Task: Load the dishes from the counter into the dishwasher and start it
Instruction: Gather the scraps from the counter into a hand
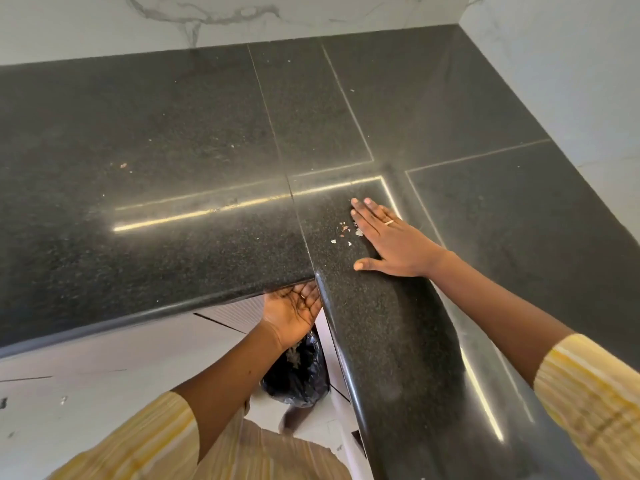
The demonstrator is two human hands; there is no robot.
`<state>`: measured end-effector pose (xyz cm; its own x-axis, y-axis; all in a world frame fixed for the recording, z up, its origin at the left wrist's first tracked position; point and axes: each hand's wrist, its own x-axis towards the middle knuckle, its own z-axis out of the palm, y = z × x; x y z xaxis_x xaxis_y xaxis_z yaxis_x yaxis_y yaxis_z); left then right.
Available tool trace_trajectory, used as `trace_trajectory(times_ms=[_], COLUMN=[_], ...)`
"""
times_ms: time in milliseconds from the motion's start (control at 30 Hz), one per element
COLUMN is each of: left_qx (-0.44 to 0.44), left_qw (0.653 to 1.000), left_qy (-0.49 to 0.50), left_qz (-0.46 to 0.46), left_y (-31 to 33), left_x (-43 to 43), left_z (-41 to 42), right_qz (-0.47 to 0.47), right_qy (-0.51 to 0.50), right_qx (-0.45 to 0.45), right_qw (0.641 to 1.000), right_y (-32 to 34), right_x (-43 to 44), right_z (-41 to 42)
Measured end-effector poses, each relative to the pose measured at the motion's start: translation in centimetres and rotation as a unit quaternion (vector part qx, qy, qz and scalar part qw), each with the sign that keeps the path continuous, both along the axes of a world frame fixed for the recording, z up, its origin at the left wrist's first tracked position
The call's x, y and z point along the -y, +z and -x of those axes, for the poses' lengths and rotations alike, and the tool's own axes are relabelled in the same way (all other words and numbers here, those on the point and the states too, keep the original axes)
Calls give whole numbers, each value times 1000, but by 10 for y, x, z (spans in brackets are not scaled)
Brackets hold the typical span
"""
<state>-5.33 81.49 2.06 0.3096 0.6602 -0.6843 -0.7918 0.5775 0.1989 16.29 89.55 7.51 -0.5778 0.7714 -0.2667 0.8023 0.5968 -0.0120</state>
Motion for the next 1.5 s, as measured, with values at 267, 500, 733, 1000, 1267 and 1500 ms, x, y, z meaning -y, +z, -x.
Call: trace_trajectory(times_ms=[267,500,733,1000,1267,1500], left_qx=[0,-4,-19,-15,-14,12], left_qw=[999,998,994,993,993,997], left_qy=[36,69,90,104,102,71], left_qz=[-9,9,50,58,57,15], left_y=[0,5,2,-2,-7,-14], left_x=[2,4,4,4,6,14], left_z=[-5,-9,-11,-11,-11,-12], right_qz=[-6,19,-9,1,-21,114], right_qy=[73,35,50,71,-9,-155], right_qx=[-15,-50,-17,-56,-52,-298], right_qw=[997,998,999,996,998,935], right_y=[-7,-6,-8,-8,-6,7], right_x=[20,33,35,69,81,101], right_z=[35,36,48,63,81,108])
